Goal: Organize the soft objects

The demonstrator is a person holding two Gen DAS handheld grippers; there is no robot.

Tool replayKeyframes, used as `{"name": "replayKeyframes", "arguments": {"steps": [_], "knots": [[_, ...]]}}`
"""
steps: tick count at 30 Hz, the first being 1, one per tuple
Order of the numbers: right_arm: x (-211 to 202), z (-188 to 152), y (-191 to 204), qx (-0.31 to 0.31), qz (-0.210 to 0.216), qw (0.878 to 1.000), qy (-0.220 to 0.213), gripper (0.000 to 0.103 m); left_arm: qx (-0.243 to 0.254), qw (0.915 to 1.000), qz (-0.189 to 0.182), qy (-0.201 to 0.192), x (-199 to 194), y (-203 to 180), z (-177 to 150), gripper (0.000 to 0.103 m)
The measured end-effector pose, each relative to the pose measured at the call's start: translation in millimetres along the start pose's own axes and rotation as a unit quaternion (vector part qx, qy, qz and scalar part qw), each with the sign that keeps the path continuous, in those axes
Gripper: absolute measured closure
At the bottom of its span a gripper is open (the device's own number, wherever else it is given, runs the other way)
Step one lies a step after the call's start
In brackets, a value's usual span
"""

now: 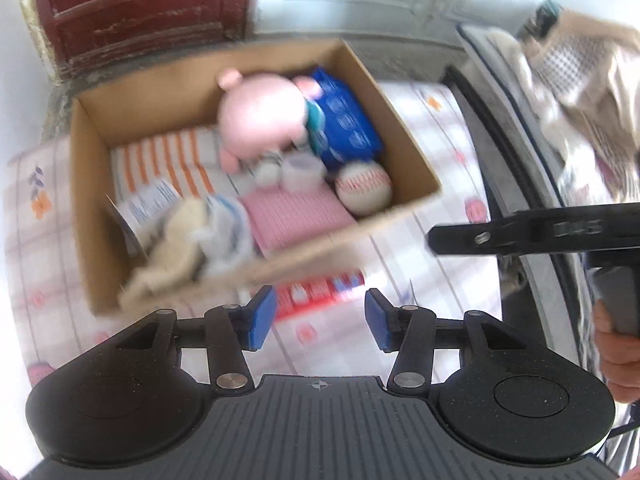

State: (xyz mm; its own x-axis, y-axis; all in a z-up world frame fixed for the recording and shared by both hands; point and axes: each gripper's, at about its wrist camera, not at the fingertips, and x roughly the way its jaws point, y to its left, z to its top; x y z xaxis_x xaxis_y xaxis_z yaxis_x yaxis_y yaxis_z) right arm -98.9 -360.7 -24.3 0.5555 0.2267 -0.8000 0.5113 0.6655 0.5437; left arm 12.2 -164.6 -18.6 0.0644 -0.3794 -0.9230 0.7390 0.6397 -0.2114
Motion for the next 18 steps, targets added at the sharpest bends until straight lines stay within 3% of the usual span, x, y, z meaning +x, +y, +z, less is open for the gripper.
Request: {"name": "replayKeyframes", "arguments": {"steps": [5, 8, 13, 18], "knots": [[36, -23, -36, 0.039, -0.010, 0.998, 0.043, 0.044, 0.010, 0.9984, 0.046, 0.031, 51, -11, -20, 0.054], [60, -21, -38, 0.001, -0.027, 0.998, 0.054, 0.045, -0.003, 0.9970, 0.057, 0.053, 83, -6, -23, 0.054], [93, -19, -24, -0.089, -0.016, 0.994, 0.058, 0.050, -0.043, 0.9946, 0.033, 0.088, 118, 10, -30, 0.054], [127, -9, -21, -0.129, -0.007, 0.988, 0.084, 0.053, -0.062, 0.9928, 0.011, 0.102, 132, 15, -30, 0.054]]}}
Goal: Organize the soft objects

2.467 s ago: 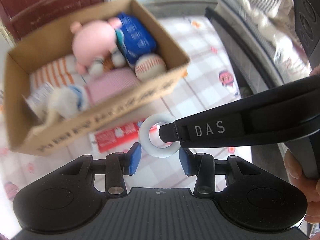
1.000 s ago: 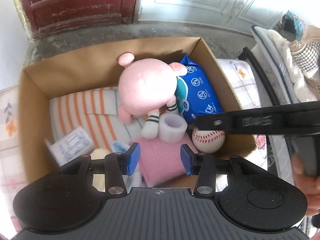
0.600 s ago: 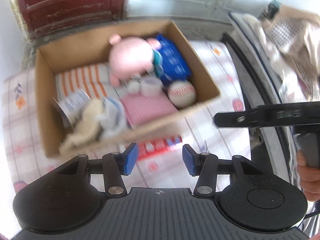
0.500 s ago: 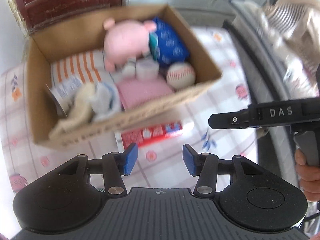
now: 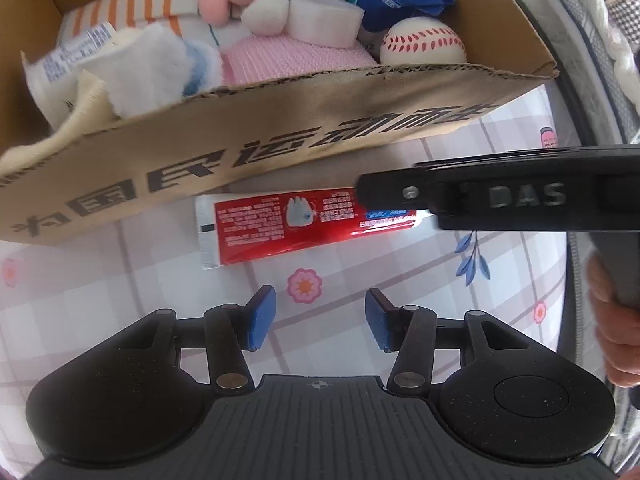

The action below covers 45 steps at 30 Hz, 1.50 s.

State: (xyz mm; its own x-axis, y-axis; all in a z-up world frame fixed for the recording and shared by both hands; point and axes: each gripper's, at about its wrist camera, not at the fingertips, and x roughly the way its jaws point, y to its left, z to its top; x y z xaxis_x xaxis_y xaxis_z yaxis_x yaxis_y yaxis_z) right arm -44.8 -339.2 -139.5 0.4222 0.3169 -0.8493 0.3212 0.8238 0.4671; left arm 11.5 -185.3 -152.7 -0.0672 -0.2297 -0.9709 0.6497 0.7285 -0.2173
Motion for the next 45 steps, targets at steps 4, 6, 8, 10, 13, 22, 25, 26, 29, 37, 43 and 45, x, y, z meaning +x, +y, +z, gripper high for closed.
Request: {"name": "replayKeyframes", "arguments": {"steps": [4, 6, 8, 10, 13, 22, 25, 26, 29, 37, 43, 45], "knots": [[10, 1, -5, 0.013, 0.013, 0.999, 0.030, 0.057, -0.013, 0.9996, -0.021, 0.015, 3, 2, 0, 0.054], [10, -5, -9, 0.028, 0.022, 0.998, 0.050, 0.060, -0.010, 0.9995, -0.024, 0.019, 1, 0, -4, 0.054], [12, -14, -10, 0.041, 0.032, 0.996, 0.071, 0.061, -0.005, 0.9993, -0.028, 0.024, -1, 0, -8, 0.054], [14, -25, -10, 0.054, 0.045, 0.993, 0.092, 0.062, 0.000, 0.9991, -0.029, 0.030, -2, 0, -13, 0.054], [16, -37, -9, 0.069, 0.062, 0.989, 0.117, 0.062, 0.008, 0.9988, -0.025, 0.041, 0, -1, -19, 0.054], [18, -13, 1, 0.054, 0.070, 0.992, 0.089, 0.062, -0.013, 0.9983, -0.039, 0.043, 2, 1, -16, 0.054], [27, -10, 4, 0.057, 0.075, 0.990, 0.103, 0.064, -0.013, 0.9982, -0.042, 0.041, -1, -1, -15, 0.054], [30, -11, 5, 0.061, 0.077, 0.989, 0.111, 0.064, -0.014, 0.9981, -0.044, 0.041, -2, -2, -15, 0.054], [29, -13, 9, 0.060, 0.071, 0.989, 0.115, 0.068, -0.013, 0.9982, -0.043, 0.041, -3, -3, -16, 0.054], [29, -15, 6, 0.074, 0.064, 0.987, 0.127, 0.074, -0.025, 0.9980, -0.041, 0.042, -15, 4, -23, 0.054], [34, -22, 6, 0.110, 0.064, 0.983, 0.132, 0.074, -0.030, 0.9978, -0.031, 0.049, -14, 9, -26, 0.053], [32, -25, 4, 0.118, 0.062, 0.982, 0.132, 0.074, -0.033, 0.9977, -0.025, 0.055, -12, 11, -27, 0.053]]}}
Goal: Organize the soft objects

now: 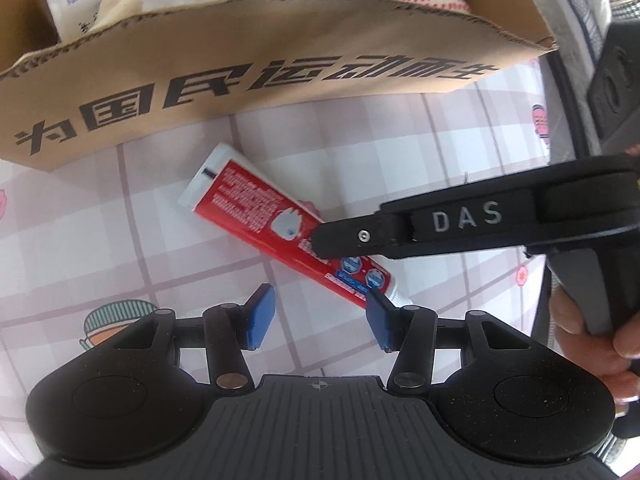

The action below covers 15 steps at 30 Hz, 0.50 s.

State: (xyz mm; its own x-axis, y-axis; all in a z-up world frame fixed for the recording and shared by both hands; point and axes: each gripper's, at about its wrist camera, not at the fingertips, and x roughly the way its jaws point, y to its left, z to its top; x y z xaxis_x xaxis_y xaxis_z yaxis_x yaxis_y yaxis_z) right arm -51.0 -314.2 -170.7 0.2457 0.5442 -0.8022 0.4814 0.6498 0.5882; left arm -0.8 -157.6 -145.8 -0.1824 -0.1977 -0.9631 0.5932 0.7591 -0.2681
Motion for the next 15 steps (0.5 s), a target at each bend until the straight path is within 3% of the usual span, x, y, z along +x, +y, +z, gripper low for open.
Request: {"name": "replayKeyframes", "arguments": {"steps": [7, 15], "knots": [[1, -2, 0, 0.016, -0.006, 1.000, -0.002, 0.074, -0.009, 0.9992, 0.040, 0.003, 0, 4, -2, 0.052], [7, -3, 5, 0.018, -0.009, 1.000, 0.007, 0.073, -0.011, 0.9993, 0.033, 0.011, 3, 14, -4, 0.052]]}}
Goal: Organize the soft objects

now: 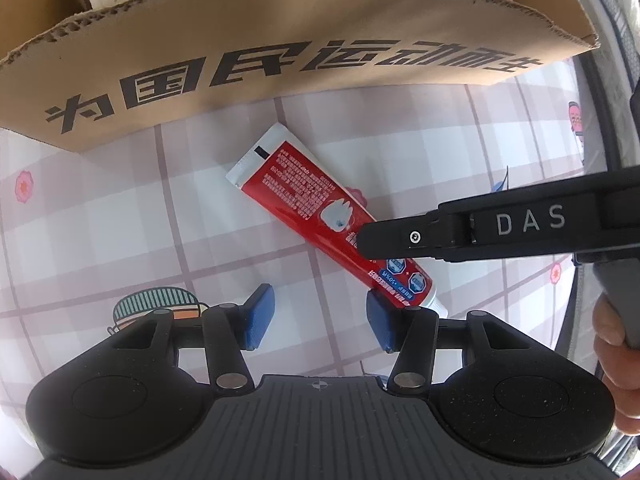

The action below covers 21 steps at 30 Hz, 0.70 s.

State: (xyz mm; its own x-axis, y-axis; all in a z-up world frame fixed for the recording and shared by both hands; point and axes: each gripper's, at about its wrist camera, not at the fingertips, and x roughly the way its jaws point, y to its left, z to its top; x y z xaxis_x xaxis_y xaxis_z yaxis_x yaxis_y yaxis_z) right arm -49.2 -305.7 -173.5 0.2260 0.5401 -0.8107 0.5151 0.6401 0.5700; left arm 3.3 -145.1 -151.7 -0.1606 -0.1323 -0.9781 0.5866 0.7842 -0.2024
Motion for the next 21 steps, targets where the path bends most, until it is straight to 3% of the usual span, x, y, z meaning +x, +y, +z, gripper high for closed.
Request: {"name": "replayKeyframes", "arguments": {"steps": [8, 14, 21], "knots": [[-2, 5, -6, 0.024, 0.007, 1.000, -0.005, 0.073, 0.000, 0.9986, -0.052, -0.010, -19, 9, -3, 0.052], [-2, 3, -5, 0.026, 0.010, 1.000, -0.001, 0.073, 0.002, 0.9986, -0.053, 0.001, -10, 2, 4, 0.046], [-1, 3, -3, 0.023, 0.007, 1.000, -0.001, 0.073, 0.003, 0.9983, -0.058, 0.001, -12, 3, 8, 0.046]]}}
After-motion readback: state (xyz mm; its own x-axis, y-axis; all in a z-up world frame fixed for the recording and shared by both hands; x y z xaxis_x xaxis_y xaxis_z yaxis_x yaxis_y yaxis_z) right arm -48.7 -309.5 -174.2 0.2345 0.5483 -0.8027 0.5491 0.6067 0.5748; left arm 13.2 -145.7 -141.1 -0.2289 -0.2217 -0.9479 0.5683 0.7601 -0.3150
